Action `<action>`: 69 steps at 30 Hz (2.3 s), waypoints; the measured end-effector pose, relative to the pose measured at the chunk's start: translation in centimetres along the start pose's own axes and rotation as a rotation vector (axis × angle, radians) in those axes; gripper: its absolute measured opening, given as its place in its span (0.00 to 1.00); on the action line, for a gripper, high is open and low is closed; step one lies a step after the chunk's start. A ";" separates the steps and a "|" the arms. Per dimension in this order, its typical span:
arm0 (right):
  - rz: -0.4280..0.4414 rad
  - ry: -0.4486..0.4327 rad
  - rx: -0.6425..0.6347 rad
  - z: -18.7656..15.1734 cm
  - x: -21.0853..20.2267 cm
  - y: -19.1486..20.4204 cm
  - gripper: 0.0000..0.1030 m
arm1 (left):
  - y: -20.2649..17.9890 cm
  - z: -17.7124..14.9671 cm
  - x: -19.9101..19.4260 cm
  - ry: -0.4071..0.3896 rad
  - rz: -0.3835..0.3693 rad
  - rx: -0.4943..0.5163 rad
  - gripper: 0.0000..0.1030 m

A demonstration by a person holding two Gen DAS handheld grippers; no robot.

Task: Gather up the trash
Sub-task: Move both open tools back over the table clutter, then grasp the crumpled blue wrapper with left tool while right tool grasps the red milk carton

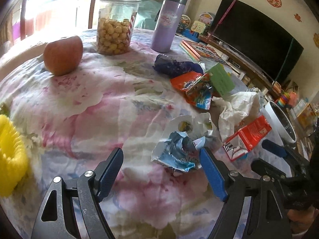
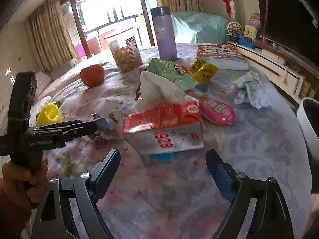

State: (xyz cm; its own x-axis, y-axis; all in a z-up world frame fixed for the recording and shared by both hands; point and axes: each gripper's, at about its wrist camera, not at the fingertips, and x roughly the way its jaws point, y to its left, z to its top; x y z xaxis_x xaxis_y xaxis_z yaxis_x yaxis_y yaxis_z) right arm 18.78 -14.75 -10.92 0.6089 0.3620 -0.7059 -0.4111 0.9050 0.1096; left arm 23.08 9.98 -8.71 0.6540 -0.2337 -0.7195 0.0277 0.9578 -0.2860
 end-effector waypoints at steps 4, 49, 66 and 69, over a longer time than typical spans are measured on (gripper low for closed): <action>-0.004 0.014 0.010 0.8 1.4 0.2 0.89 | 0.0 0.4 1.5 0.006 -0.010 0.009 0.75; 0.140 0.057 0.383 -0.7 0.1 -7.9 0.89 | -4.0 -0.4 3.1 0.017 -0.055 0.141 0.28; 0.153 -0.048 0.421 -1.0 -2.9 -9.5 0.38 | -6.5 -1.6 1.0 -0.024 -0.070 0.170 0.16; 0.122 -0.084 0.394 -1.1 -4.4 -9.7 0.37 | -7.7 -1.7 0.5 -0.032 -0.087 0.185 0.16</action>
State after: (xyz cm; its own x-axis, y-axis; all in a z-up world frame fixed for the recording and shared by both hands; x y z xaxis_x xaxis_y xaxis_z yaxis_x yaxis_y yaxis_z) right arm 19.30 -25.39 -9.66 0.6314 0.4743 -0.6135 -0.2026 0.8646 0.4598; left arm 21.95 2.24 -7.95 0.6670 -0.3139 -0.6757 0.2211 0.9494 -0.2229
